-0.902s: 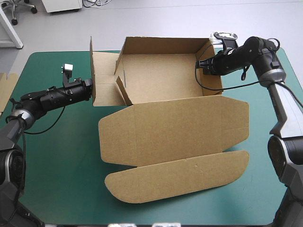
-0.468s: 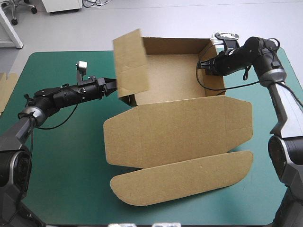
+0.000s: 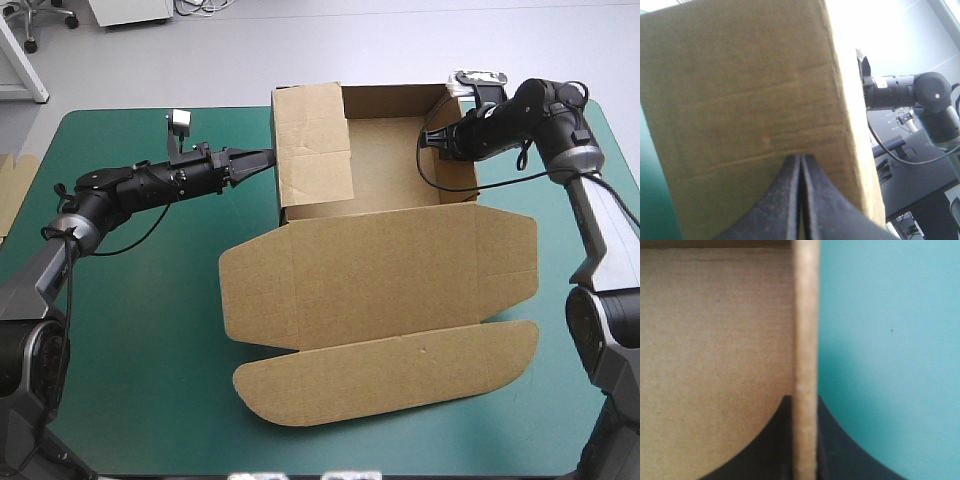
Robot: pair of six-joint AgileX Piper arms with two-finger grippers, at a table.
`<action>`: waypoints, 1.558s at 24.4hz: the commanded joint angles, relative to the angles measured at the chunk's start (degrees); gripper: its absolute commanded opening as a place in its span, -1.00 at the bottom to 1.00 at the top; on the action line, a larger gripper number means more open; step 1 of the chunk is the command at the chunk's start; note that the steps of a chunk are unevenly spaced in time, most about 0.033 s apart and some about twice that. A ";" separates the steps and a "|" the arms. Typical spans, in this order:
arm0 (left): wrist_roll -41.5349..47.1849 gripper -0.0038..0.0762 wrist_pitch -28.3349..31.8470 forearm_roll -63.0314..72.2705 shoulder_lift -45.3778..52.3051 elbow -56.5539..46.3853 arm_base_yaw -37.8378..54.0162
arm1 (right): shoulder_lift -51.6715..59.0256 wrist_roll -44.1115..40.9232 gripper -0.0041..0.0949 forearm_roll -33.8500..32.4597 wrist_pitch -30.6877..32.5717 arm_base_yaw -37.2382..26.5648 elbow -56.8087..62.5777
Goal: Fold the box
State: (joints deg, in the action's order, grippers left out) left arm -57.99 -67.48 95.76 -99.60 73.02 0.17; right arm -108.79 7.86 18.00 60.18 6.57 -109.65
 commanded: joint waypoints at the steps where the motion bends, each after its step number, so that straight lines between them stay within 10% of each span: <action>1: 0.85 -0.90 -5.96 6.82 2.75 1.90 -0.45 | 3.13 -0.55 -0.94 2.49 -2.17 -0.04 -1.85; 14: 2.26 -0.03 -7.09 7.98 4.42 2.00 -1.20 | 3.13 -0.76 -0.94 2.49 -2.17 -0.04 -1.85; 38: 11.50 -0.02 -3.49 -9.14 7.64 17.25 -1.27 | 3.13 -0.98 -0.94 2.48 -1.62 -0.04 -1.85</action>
State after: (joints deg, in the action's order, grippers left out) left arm -46.86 -68.97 83.44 -96.90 87.15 -1.36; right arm -108.79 7.40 17.98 60.48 6.57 -109.65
